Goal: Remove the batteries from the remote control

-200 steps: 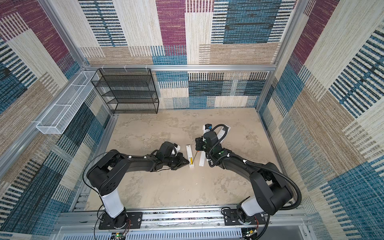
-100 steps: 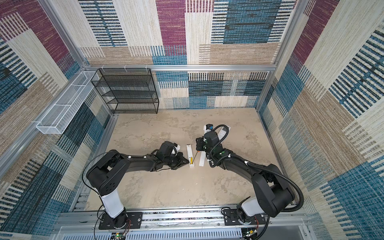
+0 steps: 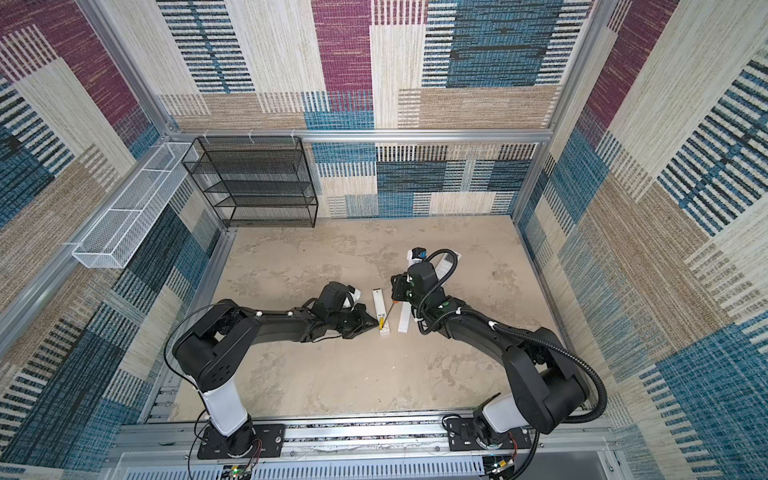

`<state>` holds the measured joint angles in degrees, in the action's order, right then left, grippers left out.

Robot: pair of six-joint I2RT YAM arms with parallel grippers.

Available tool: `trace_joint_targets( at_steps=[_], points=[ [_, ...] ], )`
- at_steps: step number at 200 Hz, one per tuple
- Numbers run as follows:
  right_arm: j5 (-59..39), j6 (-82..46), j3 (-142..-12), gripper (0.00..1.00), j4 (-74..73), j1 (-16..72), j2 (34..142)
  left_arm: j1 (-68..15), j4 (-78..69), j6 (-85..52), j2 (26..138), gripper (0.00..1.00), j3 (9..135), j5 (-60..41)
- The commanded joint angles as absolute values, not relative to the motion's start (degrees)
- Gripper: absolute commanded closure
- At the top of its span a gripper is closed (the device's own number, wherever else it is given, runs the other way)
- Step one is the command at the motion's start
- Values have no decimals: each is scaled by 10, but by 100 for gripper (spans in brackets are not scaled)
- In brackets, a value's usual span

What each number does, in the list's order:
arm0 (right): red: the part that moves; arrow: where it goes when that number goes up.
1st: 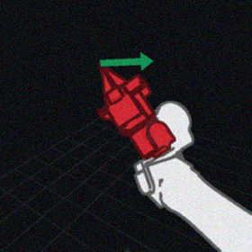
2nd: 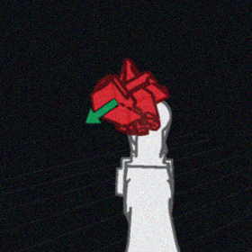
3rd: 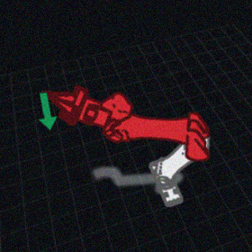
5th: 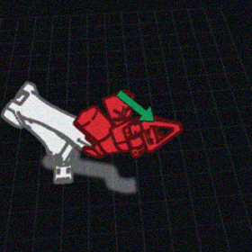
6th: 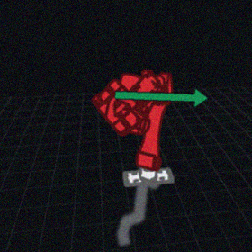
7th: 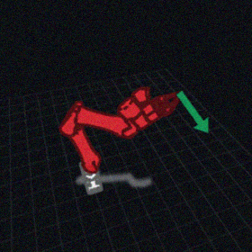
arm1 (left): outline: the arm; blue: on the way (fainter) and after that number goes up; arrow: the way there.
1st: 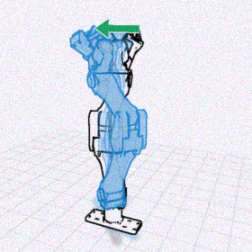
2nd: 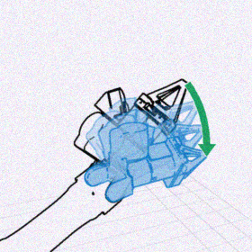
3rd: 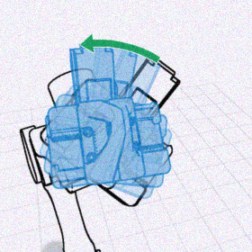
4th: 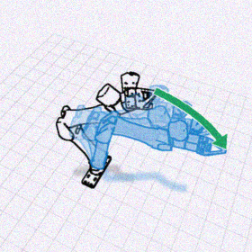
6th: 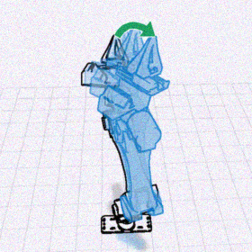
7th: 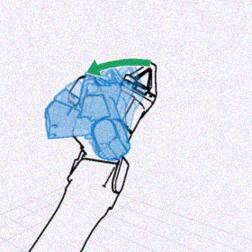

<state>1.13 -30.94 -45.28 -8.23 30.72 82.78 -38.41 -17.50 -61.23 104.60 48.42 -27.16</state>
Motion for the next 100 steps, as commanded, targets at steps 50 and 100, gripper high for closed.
trace_joint_targets(
  at_steps=[50,100],
  points=[
    [40,-284,-470,100,-73,307,830,-385,-161,-599,1043,100,497,-269],
    [38,-279,-480,100,-76,307,852,-383,-148,-592,1030,100,501,-271]
  ],
)
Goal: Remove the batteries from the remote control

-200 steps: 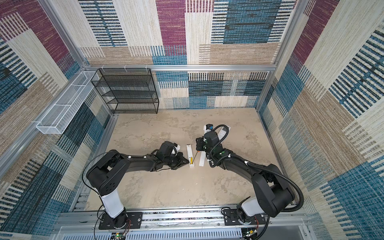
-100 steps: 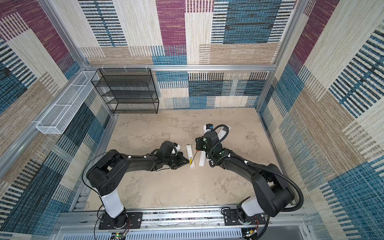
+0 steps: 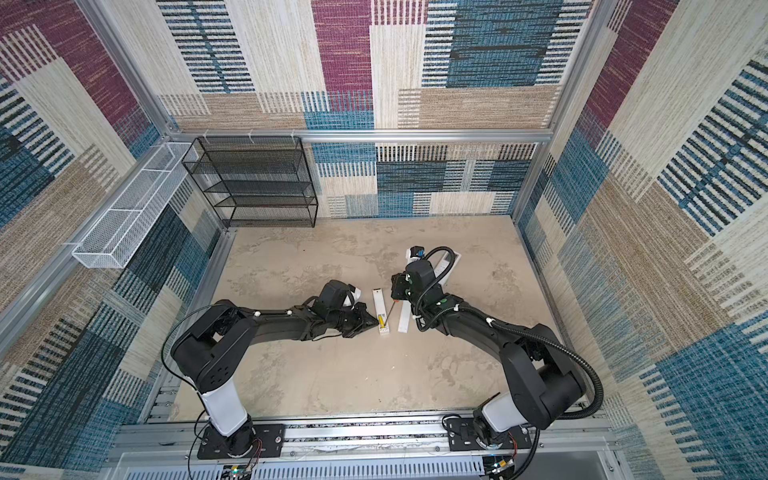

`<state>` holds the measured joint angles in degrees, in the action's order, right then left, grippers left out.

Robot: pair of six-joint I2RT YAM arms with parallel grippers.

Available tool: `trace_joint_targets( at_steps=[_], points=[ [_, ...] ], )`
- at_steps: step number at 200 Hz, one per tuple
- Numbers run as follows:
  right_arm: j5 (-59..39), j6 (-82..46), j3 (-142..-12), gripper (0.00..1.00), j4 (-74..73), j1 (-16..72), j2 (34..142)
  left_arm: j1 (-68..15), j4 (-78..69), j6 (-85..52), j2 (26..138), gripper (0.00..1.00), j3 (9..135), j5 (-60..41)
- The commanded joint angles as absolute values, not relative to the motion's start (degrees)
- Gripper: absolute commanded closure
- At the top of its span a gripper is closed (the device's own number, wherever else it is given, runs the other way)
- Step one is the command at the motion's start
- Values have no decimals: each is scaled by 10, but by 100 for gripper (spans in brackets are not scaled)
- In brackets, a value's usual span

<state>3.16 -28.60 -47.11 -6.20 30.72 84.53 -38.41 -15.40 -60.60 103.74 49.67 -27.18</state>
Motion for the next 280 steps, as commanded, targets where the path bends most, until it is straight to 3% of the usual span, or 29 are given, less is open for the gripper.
trace_joint_targets(
  at_steps=[1,280],
  points=[
    [37,-279,-481,100,-76,307,853,-383,-147,-592,1031,100,501,-271],
    [2,-298,-511,100,-99,304,882,-374,-165,-597,1069,100,489,-280]
  ],
)
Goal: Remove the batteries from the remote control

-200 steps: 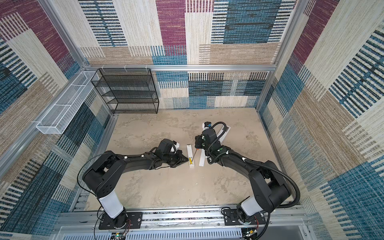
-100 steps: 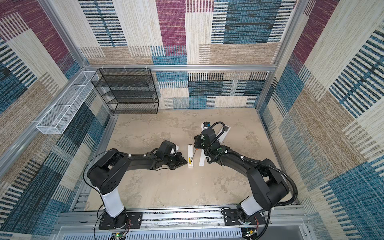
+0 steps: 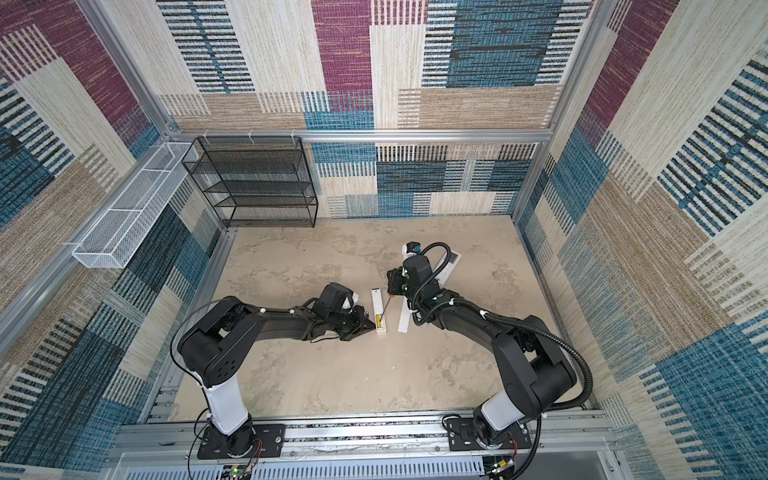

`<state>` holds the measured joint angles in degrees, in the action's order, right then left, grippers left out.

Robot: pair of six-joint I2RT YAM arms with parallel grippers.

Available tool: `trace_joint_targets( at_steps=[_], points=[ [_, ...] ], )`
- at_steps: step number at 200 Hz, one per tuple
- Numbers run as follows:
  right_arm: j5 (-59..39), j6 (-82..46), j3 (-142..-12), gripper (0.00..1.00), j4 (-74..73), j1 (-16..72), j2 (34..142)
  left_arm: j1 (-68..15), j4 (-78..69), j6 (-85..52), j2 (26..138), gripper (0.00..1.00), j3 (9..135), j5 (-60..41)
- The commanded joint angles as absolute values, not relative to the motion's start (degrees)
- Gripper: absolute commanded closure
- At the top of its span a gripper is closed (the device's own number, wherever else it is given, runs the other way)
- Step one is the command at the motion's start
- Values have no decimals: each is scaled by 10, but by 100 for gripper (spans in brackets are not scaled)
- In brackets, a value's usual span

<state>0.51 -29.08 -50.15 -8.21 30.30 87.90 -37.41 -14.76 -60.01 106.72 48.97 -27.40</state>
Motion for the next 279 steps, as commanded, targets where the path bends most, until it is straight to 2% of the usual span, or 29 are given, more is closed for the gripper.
trace_joint_targets(
  at_steps=[1,207,279],
  points=[
    [2,-298,-511,100,-99,303,882,-374,-165,-597,1069,100,489,-280],
    [-23,-315,-502,100,-119,304,880,-374,-171,-598,1078,100,492,-282],
    [-4,-306,-497,100,-107,303,870,-362,-142,-586,1060,100,484,-280]
  ],
)
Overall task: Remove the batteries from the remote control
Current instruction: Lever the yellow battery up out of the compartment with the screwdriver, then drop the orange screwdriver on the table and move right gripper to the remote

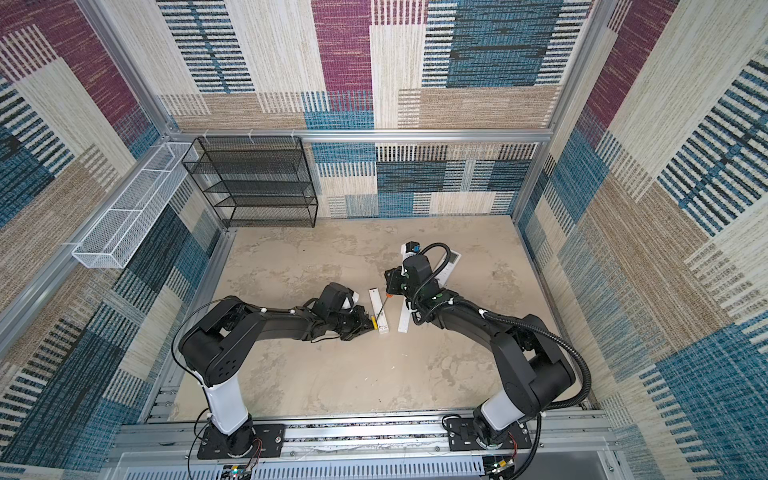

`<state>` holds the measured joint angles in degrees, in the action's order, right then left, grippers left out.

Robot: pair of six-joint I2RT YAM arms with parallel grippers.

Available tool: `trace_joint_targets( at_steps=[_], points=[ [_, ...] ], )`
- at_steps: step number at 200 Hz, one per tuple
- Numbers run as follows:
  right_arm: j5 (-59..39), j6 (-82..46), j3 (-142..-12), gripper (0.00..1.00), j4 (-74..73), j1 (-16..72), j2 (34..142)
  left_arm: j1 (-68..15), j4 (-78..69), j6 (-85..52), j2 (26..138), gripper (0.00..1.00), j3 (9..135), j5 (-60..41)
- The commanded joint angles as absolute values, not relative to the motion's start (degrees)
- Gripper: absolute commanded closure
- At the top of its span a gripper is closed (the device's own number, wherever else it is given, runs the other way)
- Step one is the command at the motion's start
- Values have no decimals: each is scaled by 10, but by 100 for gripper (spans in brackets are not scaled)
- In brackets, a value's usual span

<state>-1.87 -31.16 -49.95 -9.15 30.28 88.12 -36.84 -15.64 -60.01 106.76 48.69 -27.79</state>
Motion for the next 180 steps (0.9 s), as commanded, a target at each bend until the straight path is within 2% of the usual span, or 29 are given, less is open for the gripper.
trace_joint_targets(
  at_steps=[1,75,108,142,180],
  points=[
    [-4,-307,-497,100,-107,303,870,-362,-142,-586,1060,100,484,-280],
    [12,-268,-531,100,-47,283,836,-343,-117,-567,1029,100,488,-278],
    [-35,-224,-579,100,47,213,831,-334,-77,-537,1000,100,504,-275],
    [-104,-180,-634,100,164,131,872,-327,-43,-505,984,98,521,-274],
    [-113,-170,-617,100,214,71,865,-299,-9,-471,953,98,515,-273]
  ],
)
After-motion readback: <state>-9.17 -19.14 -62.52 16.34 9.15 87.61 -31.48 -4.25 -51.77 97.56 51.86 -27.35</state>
